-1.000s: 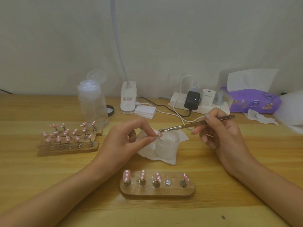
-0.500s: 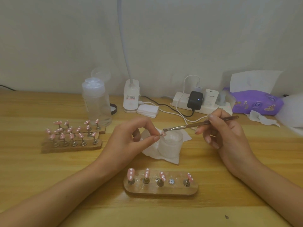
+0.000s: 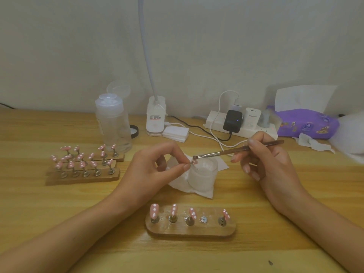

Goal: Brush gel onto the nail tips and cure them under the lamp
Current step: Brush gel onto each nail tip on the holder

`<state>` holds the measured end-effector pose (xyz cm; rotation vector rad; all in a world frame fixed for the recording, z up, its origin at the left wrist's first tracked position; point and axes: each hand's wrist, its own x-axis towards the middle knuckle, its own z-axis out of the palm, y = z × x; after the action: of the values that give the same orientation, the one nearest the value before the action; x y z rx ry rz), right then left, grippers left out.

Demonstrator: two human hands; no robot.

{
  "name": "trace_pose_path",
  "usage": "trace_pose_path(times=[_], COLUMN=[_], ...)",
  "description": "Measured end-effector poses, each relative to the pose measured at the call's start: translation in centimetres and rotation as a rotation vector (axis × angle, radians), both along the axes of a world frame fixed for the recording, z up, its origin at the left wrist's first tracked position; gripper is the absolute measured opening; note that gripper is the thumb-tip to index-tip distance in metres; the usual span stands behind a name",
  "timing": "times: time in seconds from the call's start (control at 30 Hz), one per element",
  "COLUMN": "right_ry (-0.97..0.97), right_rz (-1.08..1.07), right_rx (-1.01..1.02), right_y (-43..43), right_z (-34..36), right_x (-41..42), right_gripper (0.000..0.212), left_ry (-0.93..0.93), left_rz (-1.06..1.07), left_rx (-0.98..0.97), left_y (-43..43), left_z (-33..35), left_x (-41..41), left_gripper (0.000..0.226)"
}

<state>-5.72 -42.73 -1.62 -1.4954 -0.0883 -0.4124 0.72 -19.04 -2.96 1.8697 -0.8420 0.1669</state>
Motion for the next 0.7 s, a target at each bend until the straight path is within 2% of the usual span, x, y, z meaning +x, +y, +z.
trace_pose_path(times=[0.13,0.5,0.63,0.7], right_ry=[0.020,-0.003,0.023,0.006], right_rz=[-0.044,-0.023,-0.071,-0.058], right_rx=[0.004,-0.005,-0.007,0.007], right_y=[-0.04,0.00,-0.13,-0.09], right_z=[-0.04,-0.01,-0.10,0.06], right_x=[-0.02,-0.07,-0.07,-0.14], right_gripper=[0.034,0.029,0.040,0.034], left_ry=[-0.015,0.016,0.037,0.059], left_rz=[0.014,0.010,0.009,0.010], left_rx=[0.006,0.002,0.005,0.000], left_y=[-0.02,-0.05,-0.04,-0.03], left_z=[-0.02,0.09,0.14,0.18], left_x=[-0.13,-0.16,-0.22,-0.23], left_gripper=[0.008,0.006,0.006,0.006])
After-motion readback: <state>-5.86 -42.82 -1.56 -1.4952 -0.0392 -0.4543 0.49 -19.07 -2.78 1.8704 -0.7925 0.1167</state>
